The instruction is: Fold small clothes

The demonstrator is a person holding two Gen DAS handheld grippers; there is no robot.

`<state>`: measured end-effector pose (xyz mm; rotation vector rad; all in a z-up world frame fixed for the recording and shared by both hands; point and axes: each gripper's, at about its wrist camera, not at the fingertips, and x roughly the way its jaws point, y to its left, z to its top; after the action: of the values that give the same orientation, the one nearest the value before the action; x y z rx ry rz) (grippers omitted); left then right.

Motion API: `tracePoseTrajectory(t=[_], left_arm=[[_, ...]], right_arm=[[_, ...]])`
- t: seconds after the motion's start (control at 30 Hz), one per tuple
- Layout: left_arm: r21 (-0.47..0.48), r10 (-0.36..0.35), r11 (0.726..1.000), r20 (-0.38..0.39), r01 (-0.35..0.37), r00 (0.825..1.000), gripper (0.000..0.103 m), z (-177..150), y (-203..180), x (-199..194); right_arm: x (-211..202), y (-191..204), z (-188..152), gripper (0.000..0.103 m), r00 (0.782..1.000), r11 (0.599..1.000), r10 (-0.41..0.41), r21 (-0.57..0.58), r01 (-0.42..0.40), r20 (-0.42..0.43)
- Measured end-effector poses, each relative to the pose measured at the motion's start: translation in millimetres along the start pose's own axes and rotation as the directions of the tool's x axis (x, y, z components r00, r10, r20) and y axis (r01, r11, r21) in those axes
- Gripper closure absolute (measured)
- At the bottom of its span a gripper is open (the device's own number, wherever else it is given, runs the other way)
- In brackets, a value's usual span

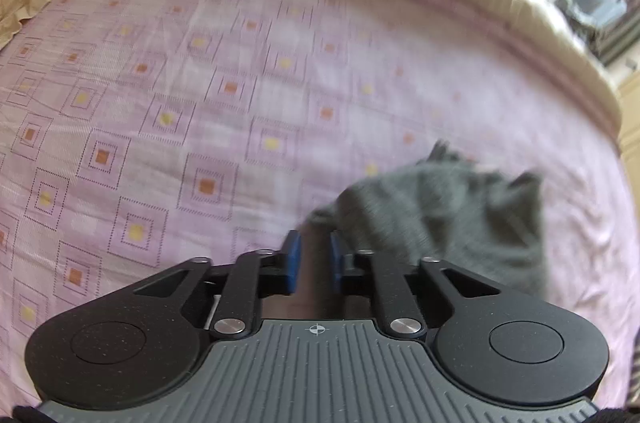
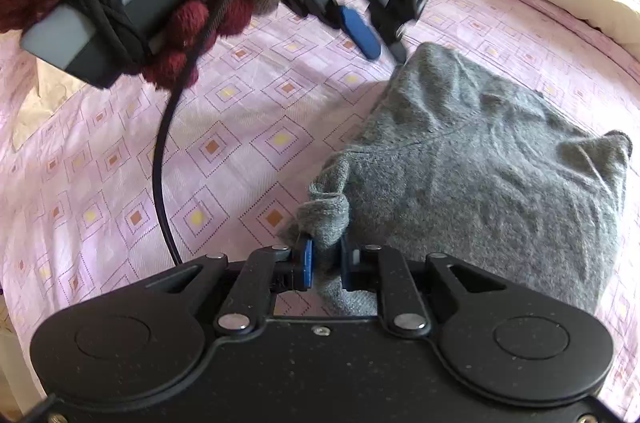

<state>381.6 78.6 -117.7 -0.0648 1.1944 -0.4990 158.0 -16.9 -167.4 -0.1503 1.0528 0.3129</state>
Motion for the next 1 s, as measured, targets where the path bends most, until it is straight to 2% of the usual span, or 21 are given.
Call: tracePoseTrajectory(t=[0.1, 0.17, 0.2, 0.27, 0.4, 0.43, 0.5, 0.53, 0.6, 0.7, 0.8, 0.9, 1.0], left_arm=[[0.058, -0.015, 0.998, 0.084, 0.01, 0.996, 0.067, 3, -23, -17], [0.116, -0.042, 0.993, 0.115, 0.028, 0.993, 0.061, 4, -42, -22], [0.146, -0.073, 0.988, 0.106, 0.057, 0.992, 0.056, 4, -51, -20], [0.198, -0.116, 0.975, 0.062, 0.102, 0.991, 0.055, 3, -68, -11], [0.278, -0.11, 0.953, -0.038, 0.116, 0.993, 0.055, -7, -89, 20], [0.273, -0.08, 0.958, -0.058, 0.093, 0.995, 0.055, -8, -88, 30], [0.233, 0.035, 0.972, -0.055, -0.021, 0.998, 0.056, -12, -75, 44], [0.197, 0.059, 0.979, -0.049, -0.049, 0.997, 0.055, -14, -64, 48], [0.136, 0.011, 0.991, -0.023, -0.008, 1.0, 0.055, -17, -46, 45], [0.212, 0.022, 0.977, -0.013, -0.018, 1.0, 0.055, -23, -49, 41], [0.257, 0.025, 0.966, -0.003, -0.023, 1.0, 0.054, -30, -53, 40], [0.215, 0.003, 0.977, 0.003, -0.003, 1.0, 0.054, -31, -49, 41], [0.202, -0.013, 0.979, 0.007, 0.011, 1.0, 0.052, -32, -47, 42]], right_arm=[[0, -2, -4, 0.077, 1.0, 1.0, 0.003, 0.007, -0.003, -0.002], [0, -1, -5, 0.076, 1.0, 1.0, 0.004, 0.006, -0.004, -0.002], [1, 2, -5, 0.075, 1.0, 1.0, 0.004, 0.005, -0.004, -0.002], [1, 2, -4, 0.075, 1.0, 1.0, 0.004, 0.004, -0.004, -0.003], [4, -2, -2, 0.075, 1.0, 1.0, 0.004, 0.004, -0.004, -0.002], [3, -2, -2, 0.073, 1.0, 1.0, 0.005, 0.002, -0.005, 0.0], [-2, 0, -4, 0.051, 1.0, 1.0, 0.021, -0.005, -0.021, 0.014], [-6, -2, -5, 0.047, 0.999, 0.999, 0.038, -0.008, -0.038, 0.023], [-17, -4, -10, 0.04, 0.998, 0.999, 0.049, -0.017, -0.048, 0.042], [-36, -20, -18, 0.029, 0.996, 0.999, 0.052, 0.003, -0.052, 0.076], [-55, -47, -23, 0.026, 0.993, 0.997, 0.043, 0.066, -0.05, 0.11], [-68, -80, -22, 0.024, 0.991, 0.989, 0.001, 0.15, -0.021, 0.136], [-68, -114, -14, 0.018, 0.988, 0.974, -0.005, 0.225, -0.03, 0.155]])
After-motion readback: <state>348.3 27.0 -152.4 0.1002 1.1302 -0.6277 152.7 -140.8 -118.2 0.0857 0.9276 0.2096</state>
